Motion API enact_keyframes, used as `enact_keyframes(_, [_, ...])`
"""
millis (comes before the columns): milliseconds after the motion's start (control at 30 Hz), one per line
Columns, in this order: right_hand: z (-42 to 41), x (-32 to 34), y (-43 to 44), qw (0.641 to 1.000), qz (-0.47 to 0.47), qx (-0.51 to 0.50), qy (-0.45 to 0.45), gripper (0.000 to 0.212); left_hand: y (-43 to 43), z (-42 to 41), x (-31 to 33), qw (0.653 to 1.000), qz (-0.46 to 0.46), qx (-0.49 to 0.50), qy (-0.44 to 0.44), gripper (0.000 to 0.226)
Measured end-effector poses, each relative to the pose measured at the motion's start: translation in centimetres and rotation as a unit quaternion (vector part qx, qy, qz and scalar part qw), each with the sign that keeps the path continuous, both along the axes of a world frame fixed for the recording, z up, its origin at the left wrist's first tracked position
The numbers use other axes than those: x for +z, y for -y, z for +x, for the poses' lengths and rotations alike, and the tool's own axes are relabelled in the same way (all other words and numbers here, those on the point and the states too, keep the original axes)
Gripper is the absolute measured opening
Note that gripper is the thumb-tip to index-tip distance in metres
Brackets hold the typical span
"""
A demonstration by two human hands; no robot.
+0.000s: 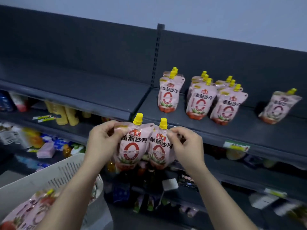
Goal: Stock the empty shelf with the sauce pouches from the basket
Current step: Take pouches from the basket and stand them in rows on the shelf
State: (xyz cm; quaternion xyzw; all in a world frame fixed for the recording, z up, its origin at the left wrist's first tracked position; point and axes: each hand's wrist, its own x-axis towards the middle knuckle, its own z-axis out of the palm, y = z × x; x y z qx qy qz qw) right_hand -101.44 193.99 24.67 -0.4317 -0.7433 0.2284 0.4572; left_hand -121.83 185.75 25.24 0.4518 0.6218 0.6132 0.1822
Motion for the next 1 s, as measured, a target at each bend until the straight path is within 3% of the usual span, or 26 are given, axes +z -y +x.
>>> enact_keyframes(167, [8.0, 2.2, -1.4, 0.999, 0.004, -0.031, -0.015, 0.008, -2.7, 7.1, 1.7, 0.999, 0.013, -0.042, 0.006, 0.017])
enact_keyframes(433, [20.5, 5.1, -4.6, 0.997, 0.034, -0.075, -0.011, 0.006, -7.3, 18.5, 3.8, 0.991, 0.060, -0.115, 0.038, 0.033])
enact_keyframes(533, [24.2, 6.2, -6.0, 0.994, 0.050, -0.099, -0.013, 0.009, -9.1, 22.2, 4.8, 0.987, 0.067, -0.134, 0.059, 0.026])
enact_keyframes(1000, [33.2, 9.8, -19.4, 0.985, 0.056, -0.166, 0.008, 0.009, -21.9, 33.5, 6.7, 0.969, 0.102, -0.215, 0.072, 0.033])
